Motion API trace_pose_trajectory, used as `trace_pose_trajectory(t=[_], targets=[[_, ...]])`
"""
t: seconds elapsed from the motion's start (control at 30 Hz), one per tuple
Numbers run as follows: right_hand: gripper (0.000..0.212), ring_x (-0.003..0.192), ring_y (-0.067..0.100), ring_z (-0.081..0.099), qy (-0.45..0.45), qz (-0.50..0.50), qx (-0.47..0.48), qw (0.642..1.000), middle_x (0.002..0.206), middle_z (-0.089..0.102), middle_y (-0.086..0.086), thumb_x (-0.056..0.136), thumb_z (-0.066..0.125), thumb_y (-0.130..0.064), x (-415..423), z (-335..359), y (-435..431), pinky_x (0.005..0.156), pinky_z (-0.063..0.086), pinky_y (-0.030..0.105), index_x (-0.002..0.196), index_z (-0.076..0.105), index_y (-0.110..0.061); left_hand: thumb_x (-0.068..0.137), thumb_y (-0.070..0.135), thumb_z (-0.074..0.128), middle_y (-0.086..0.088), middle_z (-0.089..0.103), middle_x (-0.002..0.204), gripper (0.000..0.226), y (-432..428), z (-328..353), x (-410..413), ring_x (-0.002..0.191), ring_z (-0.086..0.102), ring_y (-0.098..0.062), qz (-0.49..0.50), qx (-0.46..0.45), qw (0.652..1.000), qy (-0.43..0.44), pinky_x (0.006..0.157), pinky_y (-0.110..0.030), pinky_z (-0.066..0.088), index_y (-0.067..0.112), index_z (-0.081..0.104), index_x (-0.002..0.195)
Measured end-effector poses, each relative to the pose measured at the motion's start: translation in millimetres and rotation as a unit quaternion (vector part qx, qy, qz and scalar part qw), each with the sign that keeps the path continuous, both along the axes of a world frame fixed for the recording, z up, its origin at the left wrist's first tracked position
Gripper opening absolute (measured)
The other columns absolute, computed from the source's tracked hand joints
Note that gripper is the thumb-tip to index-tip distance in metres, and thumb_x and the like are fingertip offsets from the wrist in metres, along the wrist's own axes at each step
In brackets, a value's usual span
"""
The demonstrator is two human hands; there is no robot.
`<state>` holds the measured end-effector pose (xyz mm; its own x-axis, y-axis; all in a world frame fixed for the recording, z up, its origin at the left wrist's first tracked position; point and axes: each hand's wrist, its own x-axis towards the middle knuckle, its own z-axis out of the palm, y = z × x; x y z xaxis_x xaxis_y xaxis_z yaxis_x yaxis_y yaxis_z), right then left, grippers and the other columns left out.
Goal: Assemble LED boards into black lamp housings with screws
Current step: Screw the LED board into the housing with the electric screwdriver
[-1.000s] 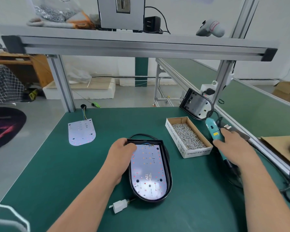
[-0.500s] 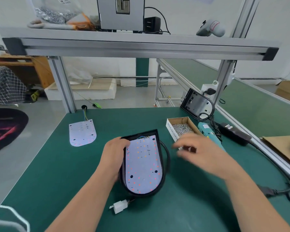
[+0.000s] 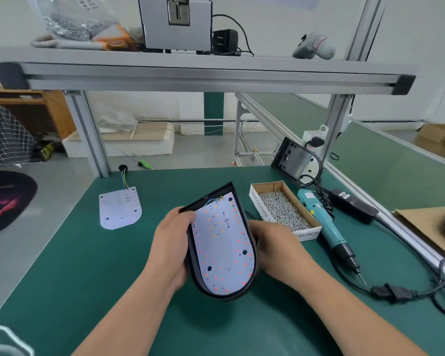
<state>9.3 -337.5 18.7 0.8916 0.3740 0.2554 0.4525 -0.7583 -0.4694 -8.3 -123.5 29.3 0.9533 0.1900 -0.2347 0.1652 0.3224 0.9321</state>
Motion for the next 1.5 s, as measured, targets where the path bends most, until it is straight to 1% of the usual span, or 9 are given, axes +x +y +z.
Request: trace_pose_trajectory(t=[0.17,0.33,0.53,0.7,0.9,1.07,1.23,1.4,1.5], targets=[[0.018,0.065,0.016,0.047,0.035,-0.039,0.097,0.994,0.068,0.062,-0.002,0.085,0.073,-0.018,3,-4,7,0.065,0.047,0.038,0.077,0.057,-0.016,0.1,0.015,0.056,-0.01,0.078,0.104,0.023,-8,-8,-1,0.088,0.072,-0.025,-0.021,-0.018,1.0,-0.004,0.085,-0.043,0.057,0.023,0.076,0.093],[0.011,0.084,0.024,0.068,0.076,0.053,0.075,0.993,0.088,0.076,-0.002,0.088,0.071,-0.012,2,-6,9,0.078,0.057,0.044,0.098,0.072,-0.014,0.101,0.017,0.056,-0.007,0.08,0.104,0.024,-2,-12,2,0.086,0.076,-0.023,-0.023,-0.017,1.0,0.008,0.071,-0.038,0.061,0.027,0.077,0.094],[0.02,0.086,-0.01,0.067,0.112,0.119,0.089,0.983,0.092,0.076,-0.023,0.086,0.061,-0.018,-3,-5,7,0.075,0.056,0.021,0.094,0.069,-0.034,0.106,0.014,0.056,-0.01,0.077,0.101,0.015,2,-13,4,0.081,0.074,-0.026,-0.058,-0.105,0.992,0.025,0.065,-0.037,0.062,0.014,0.071,0.109],[0.011,0.08,-0.002,0.038,0.07,0.103,0.074,0.989,0.07,0.057,-0.012,0.08,0.062,-0.026,2,-24,8,0.063,0.049,0.037,0.079,0.054,-0.02,0.11,0.019,0.051,-0.014,0.073,0.13,0.027,-1,-12,3,0.105,0.072,-0.029,-0.099,-0.167,0.981,0.02,0.1,-0.05,0.056,0.013,0.066,0.131],[0.008,0.09,0.001,0.068,0.081,0.18,0.113,0.974,0.092,0.071,-0.01,0.091,0.066,-0.012,-1,-16,13,0.076,0.057,0.038,0.091,0.07,-0.019,0.112,0.019,0.048,-0.013,0.077,0.119,0.026,3,-11,8,0.098,0.073,-0.027,-0.076,-0.113,0.991,0.004,0.091,-0.045,0.058,0.011,0.068,0.125],[0.006,0.089,0.007,0.06,-0.045,0.072,0.164,0.983,0.094,0.06,-0.018,0.091,0.07,-0.034,5,-1,6,0.077,0.046,0.023,0.096,0.067,-0.032,0.112,0.019,0.047,-0.02,0.076,0.117,0.029,14,-10,8,0.094,0.073,-0.032,-0.121,-0.093,0.988,0.024,0.087,-0.047,0.062,0.005,0.067,0.128],[0.078,0.137,0.003,0.049,0.087,-0.042,0.184,0.978,0.155,0.047,-0.019,0.093,0.073,-0.056,16,5,-12,0.112,0.039,0.026,0.159,0.04,-0.031,0.109,0.016,0.051,-0.023,0.075,0.119,0.03,18,-3,4,0.089,0.075,-0.03,-0.221,-0.079,0.972,0.027,0.072,-0.038,0.063,0.004,0.07,0.13],[0.059,0.113,0.02,0.067,-0.014,-0.041,-0.038,0.998,0.116,0.074,-0.012,0.096,0.059,-0.066,15,5,-5,0.09,0.052,0.037,0.145,0.049,-0.036,0.109,0.015,0.051,-0.025,0.072,0.128,0.03,18,-1,4,0.1,0.073,-0.034,-0.191,-0.088,0.978,0.016,0.091,-0.049,0.061,0.003,0.065,0.133],[0.027,0.084,0.018,0.067,0.055,-0.053,0.051,0.996,0.089,0.074,-0.006,0.099,0.065,-0.047,17,5,-5,0.077,0.053,0.037,0.123,0.061,-0.036,0.11,0.013,0.051,-0.024,0.072,0.129,0.027,18,-2,6,0.104,0.071,-0.034,-0.163,-0.073,0.984,0.01,0.101,-0.054,0.056,0.003,0.064,0.132]])
